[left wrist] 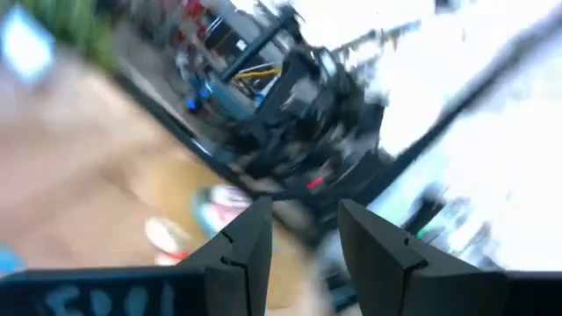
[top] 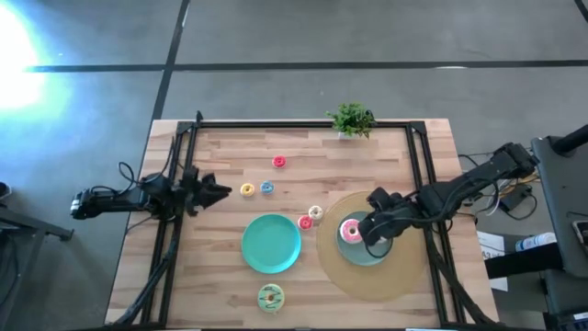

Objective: Pick & Place donuts
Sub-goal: Put the large light blue donut on the light blue plate

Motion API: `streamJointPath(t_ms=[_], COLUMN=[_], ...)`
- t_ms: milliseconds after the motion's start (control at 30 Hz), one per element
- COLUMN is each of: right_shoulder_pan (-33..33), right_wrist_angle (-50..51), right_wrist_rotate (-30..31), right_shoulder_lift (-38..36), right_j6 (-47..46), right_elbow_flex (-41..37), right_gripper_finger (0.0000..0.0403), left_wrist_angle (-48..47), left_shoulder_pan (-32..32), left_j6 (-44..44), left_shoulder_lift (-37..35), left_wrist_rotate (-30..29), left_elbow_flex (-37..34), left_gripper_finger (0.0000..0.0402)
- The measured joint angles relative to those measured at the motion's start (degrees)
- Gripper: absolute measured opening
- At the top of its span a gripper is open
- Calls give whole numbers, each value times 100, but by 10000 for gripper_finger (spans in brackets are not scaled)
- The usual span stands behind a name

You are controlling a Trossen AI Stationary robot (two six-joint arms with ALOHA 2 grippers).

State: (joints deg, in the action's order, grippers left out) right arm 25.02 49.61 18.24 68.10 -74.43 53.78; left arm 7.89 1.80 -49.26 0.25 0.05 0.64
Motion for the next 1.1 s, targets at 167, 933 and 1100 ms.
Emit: streamJointPath(t_ms=[167, 933, 1100], right_shoulder_pan=[8, 20, 21], right_wrist_angle=[-118, -2721, -3543], right_wrist_rotate=[36, -676, -1037], right_shoulder_lift=[11, 1454, 1993], right_j6=[35, 716, 716], right_elbow_flex=[-24, -52, -52], right_gripper_finger=[216, 216, 216], left_wrist_angle=[124, 120, -1715], left_shoulder_pan=[0, -944, -1724], left_j6=[-2099, -1605, -1149], left_shoulder_lift=[0, 1765, 3102], left_wrist_rotate=[-553, -524, -518], left_elbow_flex=[0, 1177, 2064], left_gripper_finger=[108, 108, 108])
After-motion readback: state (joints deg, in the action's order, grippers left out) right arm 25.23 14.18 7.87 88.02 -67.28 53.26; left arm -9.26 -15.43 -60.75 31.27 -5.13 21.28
